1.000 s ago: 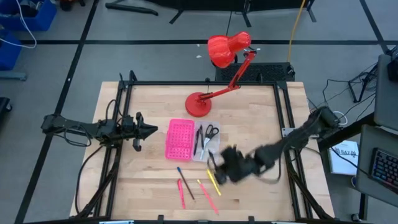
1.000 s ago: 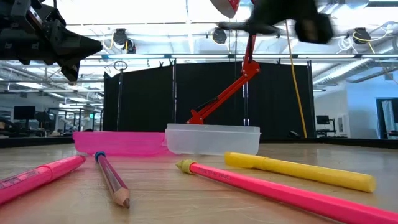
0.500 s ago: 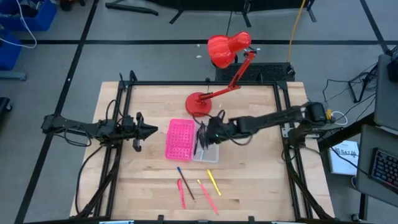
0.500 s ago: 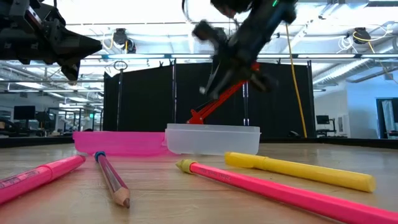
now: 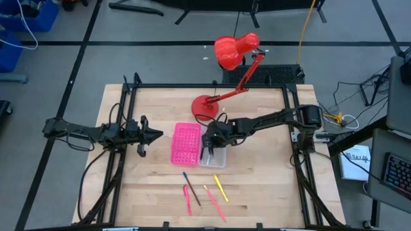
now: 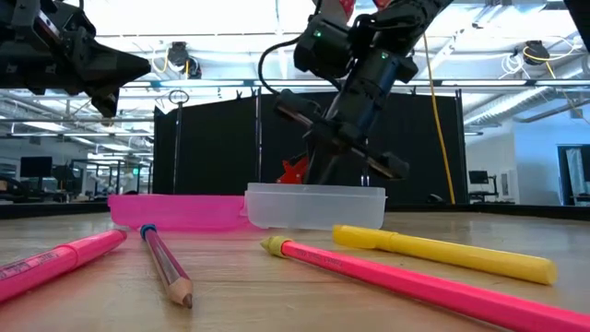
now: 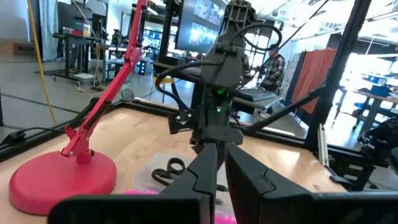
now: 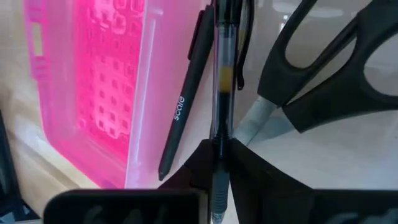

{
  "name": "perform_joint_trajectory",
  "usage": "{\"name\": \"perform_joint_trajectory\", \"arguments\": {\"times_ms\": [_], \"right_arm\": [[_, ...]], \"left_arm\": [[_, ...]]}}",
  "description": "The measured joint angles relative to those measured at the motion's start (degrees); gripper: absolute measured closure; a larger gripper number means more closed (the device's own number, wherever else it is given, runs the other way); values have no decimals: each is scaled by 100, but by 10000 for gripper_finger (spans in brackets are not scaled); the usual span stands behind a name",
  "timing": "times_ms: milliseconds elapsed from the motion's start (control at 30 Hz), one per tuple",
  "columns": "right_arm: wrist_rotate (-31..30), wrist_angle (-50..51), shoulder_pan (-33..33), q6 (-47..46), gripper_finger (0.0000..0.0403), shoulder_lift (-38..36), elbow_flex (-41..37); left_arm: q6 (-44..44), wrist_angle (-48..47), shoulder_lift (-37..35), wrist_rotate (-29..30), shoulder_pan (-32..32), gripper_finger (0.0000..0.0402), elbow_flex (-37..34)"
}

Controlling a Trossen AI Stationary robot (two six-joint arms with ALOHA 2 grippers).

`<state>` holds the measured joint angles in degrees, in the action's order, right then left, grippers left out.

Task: Pick & place school supplies into a supply box
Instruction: Put the black pen into the supply box, then put the pink pen into the supply box

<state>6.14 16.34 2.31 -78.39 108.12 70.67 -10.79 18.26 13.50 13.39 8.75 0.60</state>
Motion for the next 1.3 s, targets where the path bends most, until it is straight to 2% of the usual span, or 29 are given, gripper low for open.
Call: {"name": "perform_joint_trajectory", "arguments": {"times_ms": [433, 733, 933, 1033, 1100, 1300], "right_arm": [[-32, 189, 87, 306, 376, 116, 0], [-13, 1, 97, 563, 276, 99, 7], [65, 43, 63, 1083, 249, 7, 1], [307, 122, 142, 1741, 248, -444, -2], [260, 328, 170, 2274, 251, -965, -2], [-1118, 853, -9, 4469, 259, -2737, 0]], "left_arm": [[13, 0, -2, 0, -4, 364, 0], [13, -8, 0, 0, -4, 364, 0], [13, -21, -2, 0, -4, 364, 0], [13, -111, -2, 0, -4, 364, 0], [16, -273, -2, 5, -4, 364, 0], [466, -557, 0, 13, -4, 364, 0]]}}
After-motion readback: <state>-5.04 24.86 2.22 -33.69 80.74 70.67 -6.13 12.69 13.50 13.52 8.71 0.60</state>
